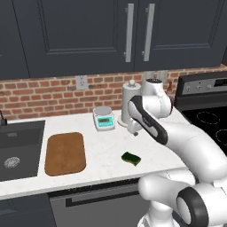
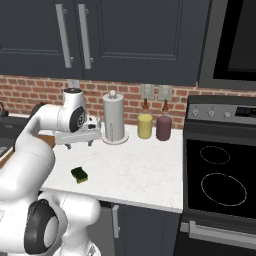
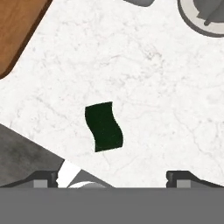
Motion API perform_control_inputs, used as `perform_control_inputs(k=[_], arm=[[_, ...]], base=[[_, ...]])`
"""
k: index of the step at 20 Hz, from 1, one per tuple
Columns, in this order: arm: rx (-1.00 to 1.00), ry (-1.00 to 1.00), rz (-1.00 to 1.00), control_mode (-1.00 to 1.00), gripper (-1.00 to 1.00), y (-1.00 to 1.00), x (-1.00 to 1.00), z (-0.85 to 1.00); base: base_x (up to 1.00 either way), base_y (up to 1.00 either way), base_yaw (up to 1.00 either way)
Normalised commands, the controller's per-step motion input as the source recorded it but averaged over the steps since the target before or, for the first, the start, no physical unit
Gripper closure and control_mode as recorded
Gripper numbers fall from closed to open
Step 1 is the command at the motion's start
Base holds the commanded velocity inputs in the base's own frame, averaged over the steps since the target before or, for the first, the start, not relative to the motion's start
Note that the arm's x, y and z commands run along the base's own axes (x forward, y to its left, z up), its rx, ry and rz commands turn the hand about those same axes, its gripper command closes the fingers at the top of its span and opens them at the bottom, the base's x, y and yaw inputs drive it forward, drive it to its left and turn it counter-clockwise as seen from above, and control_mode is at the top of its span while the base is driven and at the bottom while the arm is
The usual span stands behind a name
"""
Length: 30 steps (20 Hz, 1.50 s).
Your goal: Pick up the sponge from the counter and clean the cutting board by briefly scrubbing or pressing down on the cutting board. Once finished, release the sponge.
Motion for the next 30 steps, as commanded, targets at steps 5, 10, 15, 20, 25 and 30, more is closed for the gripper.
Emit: perform_control_inputs(k=[5, 10, 15, 20, 25, 30], arm=[[0.0, 0.0, 0.02, -1.0, -1.0, 0.19, -0.17, -0.55], [0.0, 0.0, 0.03, -1.0, -1.0, 0.0, 0.07, -0.38], [0.0, 0.0, 0.01, -1.0, -1.0, 0.0, 0.01, -0.29], [0.0, 0.02, 0.03, -1.0, -1.0, 0.0, 0.08, -0.35], [0.0, 0.01, 0.02, -1.0, -1.0, 0.01, 0.01, -0.32], [0.0, 0.0, 0.01, -1.0, -1.0, 0.05, 0.0, -0.27]], base=[[0.0, 0.0, 0.0], [0.0, 0.0, 0.0], [0.0, 0.0, 0.0], [0.0, 0.0, 0.0], [0.0, 0.0, 0.0], [0.0, 0.0, 0.0]])
